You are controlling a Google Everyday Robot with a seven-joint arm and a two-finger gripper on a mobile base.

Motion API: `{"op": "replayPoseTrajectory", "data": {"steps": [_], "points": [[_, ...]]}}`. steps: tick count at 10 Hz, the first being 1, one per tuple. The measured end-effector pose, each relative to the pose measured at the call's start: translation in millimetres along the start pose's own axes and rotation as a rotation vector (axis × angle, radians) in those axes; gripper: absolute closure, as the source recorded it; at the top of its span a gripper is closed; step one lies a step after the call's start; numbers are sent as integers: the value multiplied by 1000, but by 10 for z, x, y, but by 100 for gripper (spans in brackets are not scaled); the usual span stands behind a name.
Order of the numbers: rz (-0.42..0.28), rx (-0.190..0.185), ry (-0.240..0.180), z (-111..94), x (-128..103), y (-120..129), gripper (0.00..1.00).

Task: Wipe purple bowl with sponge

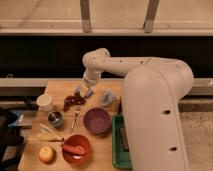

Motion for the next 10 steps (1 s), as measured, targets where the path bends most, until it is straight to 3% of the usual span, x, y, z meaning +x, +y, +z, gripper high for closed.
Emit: {"op": "replayPoseTrajectory", "data": {"steps": [4,8,10], "points": [[30,48,-25,-24,109,-32,30],[-9,55,-57,195,-25,-205,30],[-27,60,-50,332,-73,-329,30]]}}
